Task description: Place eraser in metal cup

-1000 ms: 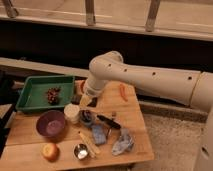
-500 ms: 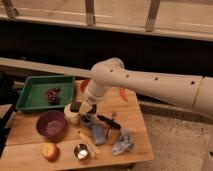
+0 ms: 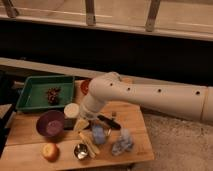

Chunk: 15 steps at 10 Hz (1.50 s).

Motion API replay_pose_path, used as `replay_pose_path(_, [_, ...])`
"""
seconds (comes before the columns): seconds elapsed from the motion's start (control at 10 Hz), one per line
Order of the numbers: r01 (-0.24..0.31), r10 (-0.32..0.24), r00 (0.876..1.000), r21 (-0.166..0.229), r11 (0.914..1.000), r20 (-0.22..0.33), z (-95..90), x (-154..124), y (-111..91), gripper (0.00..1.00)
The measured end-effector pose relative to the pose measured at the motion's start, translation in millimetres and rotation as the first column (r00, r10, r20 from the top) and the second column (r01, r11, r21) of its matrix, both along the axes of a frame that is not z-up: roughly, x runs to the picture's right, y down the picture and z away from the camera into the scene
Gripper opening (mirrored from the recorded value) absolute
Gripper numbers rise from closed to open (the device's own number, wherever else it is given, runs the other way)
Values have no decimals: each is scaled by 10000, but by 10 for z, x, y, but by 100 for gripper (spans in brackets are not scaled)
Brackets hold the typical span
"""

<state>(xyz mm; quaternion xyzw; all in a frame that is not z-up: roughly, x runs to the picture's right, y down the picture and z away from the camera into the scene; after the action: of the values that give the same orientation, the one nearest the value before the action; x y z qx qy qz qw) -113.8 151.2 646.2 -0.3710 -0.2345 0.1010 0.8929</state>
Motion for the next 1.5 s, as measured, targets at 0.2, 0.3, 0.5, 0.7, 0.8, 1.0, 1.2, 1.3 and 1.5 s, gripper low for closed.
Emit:
replay_pose_path(0.2, [596, -587, 9974, -215, 9980, 410, -18, -85, 223, 0])
replay_pose_path(0.3, [793, -778, 9957, -292, 9964, 504, -28, -111, 328, 0])
replay_pose_path(0.5, [776, -762, 9959, -289, 9966, 490, -25, -102, 335, 0])
replay_pose_path(0.7, [784, -768, 9958, -306, 9964, 503, -24, -112, 342, 0])
replay_pose_path(0.8, [752, -733, 9960, -363, 9965, 514, -22, -114, 351, 0])
replay_pose_path(1.0, [591, -557, 9973, -719, 9957, 486, 20, -104, 528, 0])
replay_pose_path(1.2, [430, -384, 9984, -1135, 9926, 418, 79, -103, 754, 0])
replay_pose_path(1.3, [360, -314, 9988, -1331, 9905, 366, 97, -102, 846, 0])
replay_pose_path(1.5, [301, -272, 9994, -1621, 9863, 198, 119, -87, 951, 4])
